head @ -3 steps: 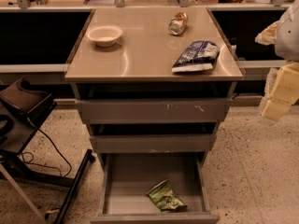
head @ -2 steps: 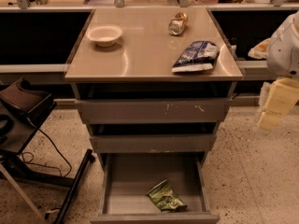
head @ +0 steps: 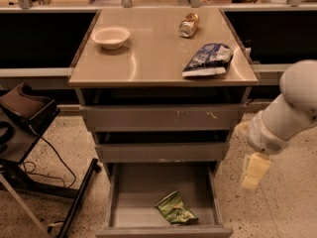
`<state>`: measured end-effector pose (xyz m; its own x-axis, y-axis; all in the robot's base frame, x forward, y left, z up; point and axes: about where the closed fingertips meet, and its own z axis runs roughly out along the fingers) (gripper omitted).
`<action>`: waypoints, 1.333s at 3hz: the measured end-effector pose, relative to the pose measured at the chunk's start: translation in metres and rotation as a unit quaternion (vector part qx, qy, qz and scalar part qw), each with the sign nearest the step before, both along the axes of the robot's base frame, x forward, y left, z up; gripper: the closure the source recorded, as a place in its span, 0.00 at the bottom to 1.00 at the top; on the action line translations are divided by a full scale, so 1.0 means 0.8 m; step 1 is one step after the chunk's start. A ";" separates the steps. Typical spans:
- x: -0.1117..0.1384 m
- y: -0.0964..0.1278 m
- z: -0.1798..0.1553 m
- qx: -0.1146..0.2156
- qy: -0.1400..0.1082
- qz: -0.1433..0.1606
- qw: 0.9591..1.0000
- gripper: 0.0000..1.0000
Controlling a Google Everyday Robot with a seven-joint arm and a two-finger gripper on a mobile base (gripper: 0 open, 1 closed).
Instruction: Pick green jalapeno chip bag from bottom drawer and place on counter
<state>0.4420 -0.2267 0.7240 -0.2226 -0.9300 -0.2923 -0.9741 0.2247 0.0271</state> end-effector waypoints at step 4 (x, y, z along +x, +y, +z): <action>-0.004 -0.017 -0.226 0.035 0.071 -0.039 0.996 0.00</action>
Offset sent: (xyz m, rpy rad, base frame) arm 0.0001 -0.0369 -0.2315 0.0146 0.2148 -0.1108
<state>0.4386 -0.2401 0.5436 -0.3370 -0.8869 -0.3159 -0.9389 0.2919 0.1822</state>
